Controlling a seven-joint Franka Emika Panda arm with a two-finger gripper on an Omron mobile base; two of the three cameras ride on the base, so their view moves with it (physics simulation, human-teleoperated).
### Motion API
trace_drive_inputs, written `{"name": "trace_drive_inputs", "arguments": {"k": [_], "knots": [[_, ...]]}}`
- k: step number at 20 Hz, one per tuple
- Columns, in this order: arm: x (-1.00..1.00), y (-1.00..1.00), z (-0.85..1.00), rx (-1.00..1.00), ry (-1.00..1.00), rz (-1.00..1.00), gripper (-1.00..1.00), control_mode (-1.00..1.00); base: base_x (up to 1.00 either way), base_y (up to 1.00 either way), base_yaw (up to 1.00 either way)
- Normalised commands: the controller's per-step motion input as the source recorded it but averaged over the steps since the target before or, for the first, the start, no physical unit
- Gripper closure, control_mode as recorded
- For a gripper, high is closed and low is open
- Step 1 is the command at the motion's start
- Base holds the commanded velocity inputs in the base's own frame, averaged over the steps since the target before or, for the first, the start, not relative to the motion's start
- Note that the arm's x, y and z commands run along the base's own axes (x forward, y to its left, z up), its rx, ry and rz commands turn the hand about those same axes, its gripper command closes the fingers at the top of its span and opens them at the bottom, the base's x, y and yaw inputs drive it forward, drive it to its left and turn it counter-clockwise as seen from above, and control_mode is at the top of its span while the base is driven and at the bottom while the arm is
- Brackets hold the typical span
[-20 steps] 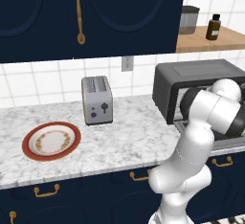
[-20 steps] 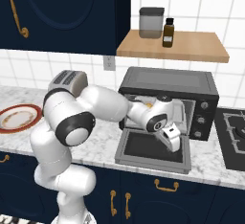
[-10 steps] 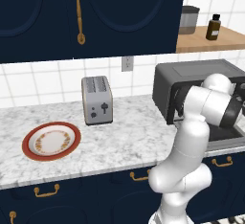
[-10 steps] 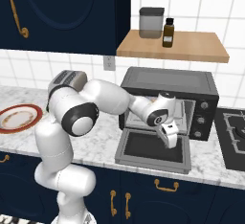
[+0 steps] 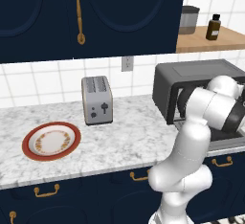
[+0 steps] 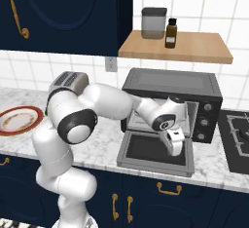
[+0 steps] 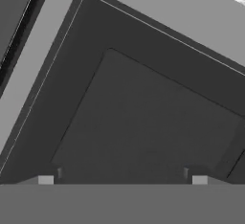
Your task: Pick up the kebab skewer and baguette bread, and place them inside the toaster oven. Close the toaster oven door and start by setting the timer.
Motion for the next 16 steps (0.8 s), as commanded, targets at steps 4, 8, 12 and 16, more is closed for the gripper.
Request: {"name": "trace_drive_inputs", "arguments": {"k": [4, 8, 12, 16], "knots": [[-1.0, 0.05, 0.23, 0.0, 0.02, 0.28, -1.0, -1.0, 0.0, 0.0, 0.0], [-1.0, 0.1, -0.01, -0.05, 0.07, 0.39, -1.0, -1.0, 0.0, 0.0, 0.0], [-0.7, 0.36, -0.37, -0.06, 0.01, 0.5, -1.0, -1.0, 0.0, 0.0, 0.0], [-0.37, 0.01, -0.33, -0.02, 0.02, 0.51, -1.0, -1.0, 0.0, 0.0, 0.0]]}}
